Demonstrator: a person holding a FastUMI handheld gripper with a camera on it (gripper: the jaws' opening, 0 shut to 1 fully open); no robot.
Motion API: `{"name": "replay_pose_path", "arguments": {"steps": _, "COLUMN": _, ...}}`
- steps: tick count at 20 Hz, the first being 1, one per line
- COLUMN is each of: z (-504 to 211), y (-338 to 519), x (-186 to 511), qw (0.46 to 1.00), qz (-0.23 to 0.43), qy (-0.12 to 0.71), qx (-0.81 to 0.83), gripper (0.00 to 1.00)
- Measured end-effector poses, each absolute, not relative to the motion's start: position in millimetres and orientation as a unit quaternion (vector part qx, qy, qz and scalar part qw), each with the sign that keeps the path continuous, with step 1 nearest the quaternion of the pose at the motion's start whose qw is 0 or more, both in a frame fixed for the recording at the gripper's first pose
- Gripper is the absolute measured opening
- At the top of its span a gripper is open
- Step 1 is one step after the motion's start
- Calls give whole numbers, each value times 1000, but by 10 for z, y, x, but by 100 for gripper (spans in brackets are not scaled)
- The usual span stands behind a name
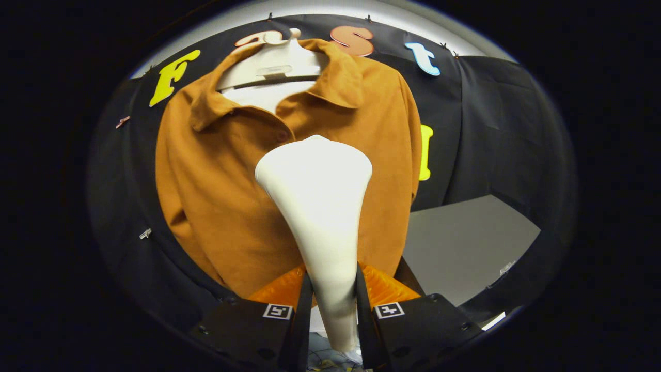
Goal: Iron the clothes twice with a garment steamer, once on the left side and once on the right side.
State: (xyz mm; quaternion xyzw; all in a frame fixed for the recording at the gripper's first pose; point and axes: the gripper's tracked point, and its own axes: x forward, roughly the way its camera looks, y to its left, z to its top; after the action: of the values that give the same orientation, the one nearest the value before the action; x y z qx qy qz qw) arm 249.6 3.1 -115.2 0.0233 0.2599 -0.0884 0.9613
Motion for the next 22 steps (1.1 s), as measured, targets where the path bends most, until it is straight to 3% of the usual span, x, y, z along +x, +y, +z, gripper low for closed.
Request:
{"name": "replay_pose_path", "arguments": {"steps": 11, "z": -1058, "y": 878, "x": 2759, "qw": 971, "qz": -8, "qy": 239, "qx": 5, "gripper": 43}}
{"name": "replay_pose_path", "arguments": {"steps": 22, "z": -1446, "y": 925, "x": 2922, "qw": 960, "qz": -31, "qy": 279, "qx": -10, "gripper": 43}}
